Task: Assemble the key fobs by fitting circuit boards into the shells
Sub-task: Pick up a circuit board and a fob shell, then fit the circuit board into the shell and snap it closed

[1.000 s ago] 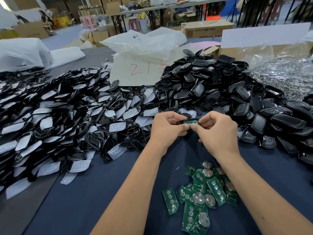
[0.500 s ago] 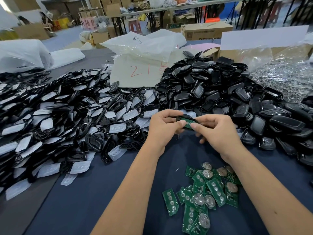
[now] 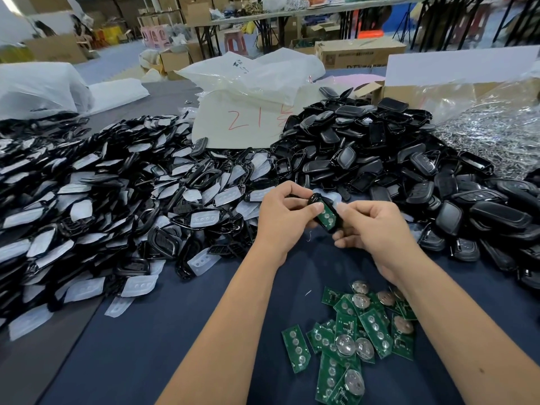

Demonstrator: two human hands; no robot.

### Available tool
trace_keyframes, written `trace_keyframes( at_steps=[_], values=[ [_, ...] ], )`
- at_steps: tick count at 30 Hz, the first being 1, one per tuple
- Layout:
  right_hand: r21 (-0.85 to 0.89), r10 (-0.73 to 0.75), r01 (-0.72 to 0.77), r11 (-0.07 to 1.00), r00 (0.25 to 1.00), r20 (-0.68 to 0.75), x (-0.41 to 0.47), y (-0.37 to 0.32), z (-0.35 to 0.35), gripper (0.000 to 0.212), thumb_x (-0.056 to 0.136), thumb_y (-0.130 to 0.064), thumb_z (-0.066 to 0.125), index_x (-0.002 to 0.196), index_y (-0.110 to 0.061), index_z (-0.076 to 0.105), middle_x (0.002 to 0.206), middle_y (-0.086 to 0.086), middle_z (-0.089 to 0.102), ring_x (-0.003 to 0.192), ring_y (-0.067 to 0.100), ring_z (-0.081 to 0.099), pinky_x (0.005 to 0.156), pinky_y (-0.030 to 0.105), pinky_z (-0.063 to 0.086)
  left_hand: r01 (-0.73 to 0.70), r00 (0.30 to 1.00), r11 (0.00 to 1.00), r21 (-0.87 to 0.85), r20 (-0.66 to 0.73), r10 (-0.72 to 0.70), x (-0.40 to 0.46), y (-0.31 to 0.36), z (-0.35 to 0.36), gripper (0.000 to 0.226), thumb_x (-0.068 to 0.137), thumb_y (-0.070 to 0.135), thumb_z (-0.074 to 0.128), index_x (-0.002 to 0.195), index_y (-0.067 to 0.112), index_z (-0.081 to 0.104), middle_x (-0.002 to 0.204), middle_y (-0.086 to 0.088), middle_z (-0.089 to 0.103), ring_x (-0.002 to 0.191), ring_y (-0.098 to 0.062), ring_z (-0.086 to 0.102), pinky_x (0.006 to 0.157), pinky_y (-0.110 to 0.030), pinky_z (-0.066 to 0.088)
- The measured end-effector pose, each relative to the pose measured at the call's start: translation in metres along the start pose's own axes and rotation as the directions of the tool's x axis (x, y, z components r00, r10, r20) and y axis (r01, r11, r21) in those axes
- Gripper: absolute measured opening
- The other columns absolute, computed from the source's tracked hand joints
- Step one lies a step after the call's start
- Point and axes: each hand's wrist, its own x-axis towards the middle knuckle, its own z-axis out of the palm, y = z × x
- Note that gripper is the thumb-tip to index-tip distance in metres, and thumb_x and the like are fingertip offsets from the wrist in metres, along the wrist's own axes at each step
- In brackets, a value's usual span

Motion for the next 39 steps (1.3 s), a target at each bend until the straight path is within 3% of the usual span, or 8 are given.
trace_keyframes(
  at_steps=[5, 8, 14, 20, 26, 30, 34, 39],
  values=[
    [-0.084, -0.025, 0.027, 0.996, 0.999, 0.025, -0.001, -0.001, -0.003, 0.006, 0.091, -0.006, 0.078, 0.096, -0.009, 0.078, 0.073, 0.008, 0.074, 0.059, 0.017, 0.062, 0.051, 0.022, 0.052, -0.009, 0.999, 0.997, 0.072, 0.035, 0.006, -0.001, 0.001, 0.0, 0.013, 0.087, 0.003, 0.079, 0.093, 0.012, 0.072, 0.074, -0.001, 0.074, 0.058, -0.007, 0.066, 0.061, -0.018, 0.054],
    [-0.292, -0.053, 0.052, 0.955, 0.999, 0.006, -0.003, 0.0, -0.002, 0.023, 0.085, -0.008, 0.084, 0.104, -0.012, 0.073, 0.071, 0.007, 0.075, 0.055, 0.017, 0.063, 0.054, 0.028, 0.052, -0.01, 0.999, 0.981, 0.192, 0.041, 0.002, -0.001, 0.0, 0.0, 0.016, 0.084, 0.006, 0.082, 0.092, 0.017, 0.074, 0.08, 0.0, 0.076, 0.057, -0.006, 0.065, 0.064, -0.022, 0.055],
    [-0.755, -0.113, 0.068, 0.652, 0.994, -0.008, -0.006, -0.01, 0.006, 0.026, 0.069, -0.04, 0.094, 0.074, -0.025, 0.073, 0.066, -0.007, 0.07, 0.062, 0.004, 0.062, 0.048, 0.01, 0.038, -0.022, 0.992, 0.911, 0.411, 0.12, -0.03, 0.001, 0.002, -0.006, 0.02, 0.081, 0.013, 0.086, 0.088, 0.029, 0.077, 0.086, 0.004, 0.075, 0.071, -0.007, 0.068, 0.074, -0.024, 0.056],
    [-0.716, -0.242, 0.065, 0.695, 0.959, -0.147, 0.028, -0.03, 0.011, 0.014, 0.08, -0.024, 0.082, 0.068, -0.025, 0.075, 0.065, -0.01, 0.068, 0.067, 0.006, 0.064, 0.058, 0.02, 0.041, -0.246, 0.969, 0.805, 0.541, 0.127, 0.211, 0.001, 0.004, -0.009, 0.015, 0.076, 0.013, 0.087, 0.085, 0.021, 0.078, 0.068, 0.019, 0.064, 0.061, 0.013, 0.052, 0.058, -0.006, 0.036],
    [-0.824, -0.461, 0.447, 0.349, 0.847, 0.265, 0.109, -0.039, 0.072, 0.02, 0.092, -0.009, 0.068, 0.109, -0.015, 0.076, 0.103, 0.005, 0.074, 0.103, 0.027, 0.064, 0.094, 0.037, 0.048, -0.324, 0.738, 0.51, 0.797, -0.125, 0.664, 0.019, 0.006, -0.028, 0.012, 0.085, 0.02, 0.075, 0.096, 0.016, 0.077, 0.102, 0.0, 0.066, 0.107, -0.022, 0.051, 0.093, -0.027, 0.041],
    [-0.785, -0.377, 0.617, -0.05, 0.716, 0.587, 0.157, -0.054, 0.095, 0.058, 0.093, 0.006, 0.056, 0.145, -0.018, 0.058, 0.146, 0.002, 0.058, 0.128, 0.03, 0.044, 0.112, 0.035, 0.034, -0.195, 0.902, 0.397, 0.897, 0.005, 0.432, 0.032, -0.001, -0.043, 0.054, 0.097, 0.039, 0.063, 0.146, 0.016, 0.056, 0.152, 0.0, 0.051, 0.146, -0.025, 0.033, 0.12, -0.039, 0.029],
    [-0.738, -0.165, 0.672, -0.061, 0.722, 0.672, 0.183, -0.06, 0.109, 0.059, 0.098, 0.003, 0.054, 0.149, -0.026, 0.056, 0.153, -0.002, 0.052, 0.135, 0.028, 0.043, 0.112, 0.044, 0.042, -0.039, 0.935, 0.375, 0.926, -0.098, 0.34, 0.032, -0.007, -0.043, 0.064, 0.103, 0.049, 0.049, 0.157, 0.015, 0.039, 0.161, 0.0, 0.042, 0.152, -0.024, 0.027, 0.125, -0.04, 0.023],
    [-0.753, -0.173, 0.658, -0.003, 0.741, 0.649, 0.186, -0.055, 0.103, 0.036, 0.098, -0.024, 0.068, 0.134, -0.028, 0.07, 0.134, 0.006, 0.059, 0.121, 0.03, 0.056, 0.106, 0.045, 0.047, 0.075, 0.914, 0.371, 0.926, -0.212, 0.345, 0.034, -0.008, -0.043, 0.063, 0.103, 0.05, 0.048, 0.155, 0.015, 0.042, 0.161, 0.002, 0.042, 0.151, -0.023, 0.029, 0.124, -0.038, 0.022]
  ],
)
